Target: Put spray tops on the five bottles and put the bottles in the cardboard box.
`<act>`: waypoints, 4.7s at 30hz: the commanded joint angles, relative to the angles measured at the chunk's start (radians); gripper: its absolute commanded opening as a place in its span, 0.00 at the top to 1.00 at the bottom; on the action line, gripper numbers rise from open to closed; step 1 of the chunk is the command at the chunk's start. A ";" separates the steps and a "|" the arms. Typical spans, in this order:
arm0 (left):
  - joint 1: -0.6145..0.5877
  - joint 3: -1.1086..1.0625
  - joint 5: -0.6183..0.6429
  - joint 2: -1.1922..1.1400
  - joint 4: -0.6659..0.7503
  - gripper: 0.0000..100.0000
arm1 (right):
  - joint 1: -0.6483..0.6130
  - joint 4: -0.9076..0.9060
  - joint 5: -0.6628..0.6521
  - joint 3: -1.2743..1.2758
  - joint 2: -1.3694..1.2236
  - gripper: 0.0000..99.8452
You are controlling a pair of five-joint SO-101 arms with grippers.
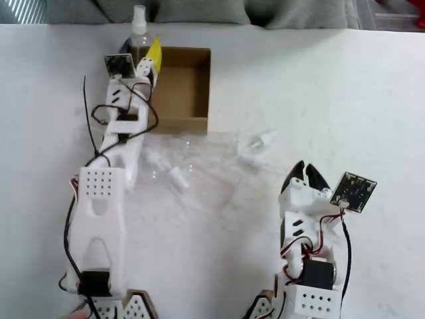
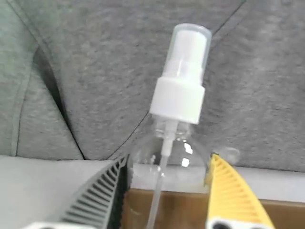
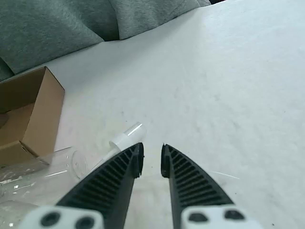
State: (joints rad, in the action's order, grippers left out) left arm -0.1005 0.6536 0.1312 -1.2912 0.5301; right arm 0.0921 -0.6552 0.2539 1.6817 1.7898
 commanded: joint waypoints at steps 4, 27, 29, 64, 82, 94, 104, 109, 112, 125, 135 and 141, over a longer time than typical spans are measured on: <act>-0.019 0.049 0.041 0.018 -0.015 0.76 | 0.004 0.001 -0.014 0.008 0.012 0.95; -0.033 0.051 0.046 0.110 -0.249 0.62 | -0.016 0.001 -0.081 0.008 0.012 0.95; -0.033 0.051 0.046 0.116 -0.249 0.62 | -0.016 0.001 -0.081 0.008 0.012 0.95; -0.053 0.049 0.041 0.476 -0.911 0.62 | -0.016 0.002 -0.083 0.008 0.012 0.95; -0.065 0.051 0.035 0.799 -1.659 0.62 | -0.013 -0.001 -0.083 0.008 0.012 0.95; -0.071 0.051 0.018 1.040 -2.134 0.62 | -0.012 -0.004 -0.083 0.008 0.012 0.95; -0.145 -0.048 -0.229 1.193 -2.314 0.62 | -0.010 -0.005 -0.083 0.008 0.012 0.95; -0.150 -0.307 -0.327 1.359 -2.294 0.62 | -0.010 -0.005 -0.083 0.008 0.012 0.95; -0.150 -0.493 -0.327 1.472 -2.220 0.62 | -0.010 -0.007 -0.083 0.008 0.012 0.95; -0.145 -1.200 -0.700 1.790 -1.826 0.62 | -0.012 -0.021 -0.083 0.008 0.012 0.95; -0.142 -1.269 -1.046 1.801 -1.754 0.74 | -0.012 -0.022 -0.083 0.008 0.012 0.95; -0.128 -1.269 -1.188 1.799 -1.697 0.74 | -0.012 -0.022 -0.083 0.008 0.012 0.95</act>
State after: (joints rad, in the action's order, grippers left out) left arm -0.2386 -0.6199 -0.9950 0.4780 -1.1945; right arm 0.0875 -0.6736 0.1849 1.6817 1.7898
